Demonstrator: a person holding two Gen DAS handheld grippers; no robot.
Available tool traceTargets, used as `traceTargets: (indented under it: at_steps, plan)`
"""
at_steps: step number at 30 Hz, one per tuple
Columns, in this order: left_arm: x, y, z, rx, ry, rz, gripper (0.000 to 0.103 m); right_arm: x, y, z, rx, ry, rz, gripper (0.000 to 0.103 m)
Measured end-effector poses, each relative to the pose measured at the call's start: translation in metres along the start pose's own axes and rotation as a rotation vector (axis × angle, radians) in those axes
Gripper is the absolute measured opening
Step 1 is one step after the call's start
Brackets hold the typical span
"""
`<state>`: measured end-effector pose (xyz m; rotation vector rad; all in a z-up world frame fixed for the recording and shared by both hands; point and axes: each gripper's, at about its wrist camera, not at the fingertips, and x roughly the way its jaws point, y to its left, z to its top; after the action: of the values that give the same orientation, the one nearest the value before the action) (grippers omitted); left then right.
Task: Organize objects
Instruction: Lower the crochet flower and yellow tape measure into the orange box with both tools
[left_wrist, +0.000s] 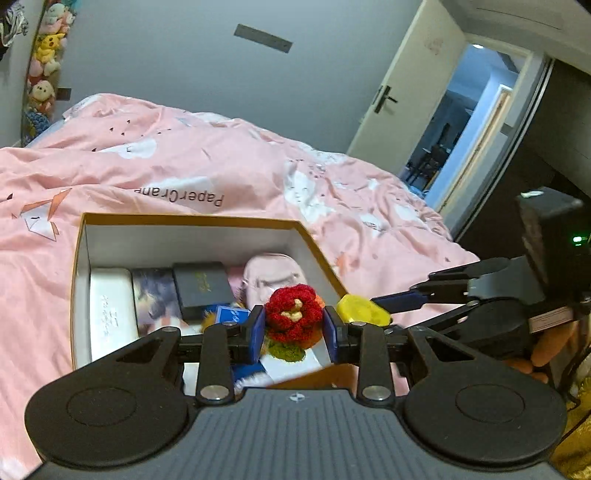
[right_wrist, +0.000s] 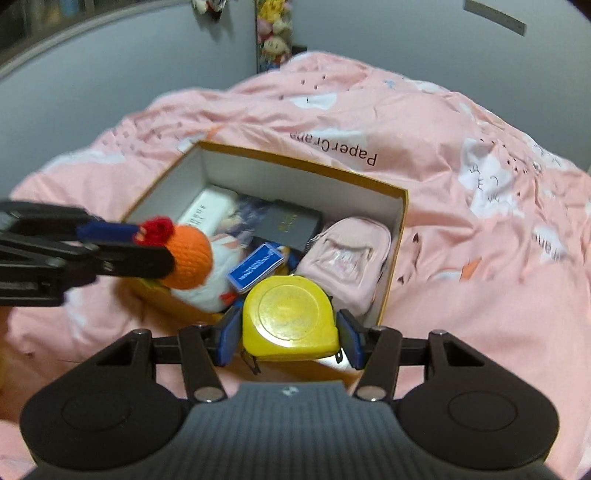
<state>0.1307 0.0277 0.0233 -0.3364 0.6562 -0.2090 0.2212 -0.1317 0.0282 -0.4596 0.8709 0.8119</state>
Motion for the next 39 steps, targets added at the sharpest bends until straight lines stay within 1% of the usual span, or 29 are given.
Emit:
traceTargets:
  at_steps: [3, 5, 9, 11, 13, 17, 23, 26, 30, 36, 39]
  plan:
    - [0.016, 0.011, 0.007, -0.045, 0.02, 0.014, 0.037, 0.029, -0.003, 0.015, -0.025, 0.083, -0.012, 0.057]
    - [0.023, 0.017, 0.007, -0.064, 0.026, 0.019, 0.037, 0.047, -0.008, 0.023, -0.002, 0.151, -0.013, 0.057]
    - [0.034, 0.028, 0.005, -0.109, 0.045, 0.01, 0.037, 0.082, -0.011, 0.023, 0.052, 0.292, 0.014, 0.057]
    - [0.036, 0.031, 0.004, -0.114, 0.048, 0.004, 0.037, 0.095, -0.01, 0.022, 0.042, 0.339, 0.001, 0.057]
    - [0.037, 0.033, 0.003, -0.12, 0.052, 0.0, 0.037, 0.104, -0.01, 0.021, 0.038, 0.378, -0.019, 0.057]
    - [0.04, 0.034, 0.001, -0.112, 0.053, 0.01, 0.037, 0.111, -0.003, 0.025, 0.003, 0.416, -0.041, 0.057]
    - [0.039, 0.04, 0.0, -0.136, 0.054, 0.0, 0.037, 0.129, 0.009, 0.028, -0.111, 0.495, -0.101, 0.057]
    - [0.039, 0.042, -0.001, -0.142, 0.059, -0.006, 0.037, 0.133, 0.013, 0.028, -0.149, 0.522, -0.115, 0.057]
    - [0.04, 0.041, -0.001, -0.145, 0.067, -0.017, 0.037, 0.129, 0.012, 0.028, -0.147, 0.524, -0.107, 0.057]
    - [0.041, 0.037, -0.001, -0.136, 0.073, -0.018, 0.037, 0.107, 0.005, 0.026, -0.117, 0.479, -0.106, 0.059]
    - [0.043, 0.033, 0.0, -0.126, 0.08, -0.025, 0.037, 0.087, -0.002, 0.024, -0.091, 0.423, -0.099, 0.058]
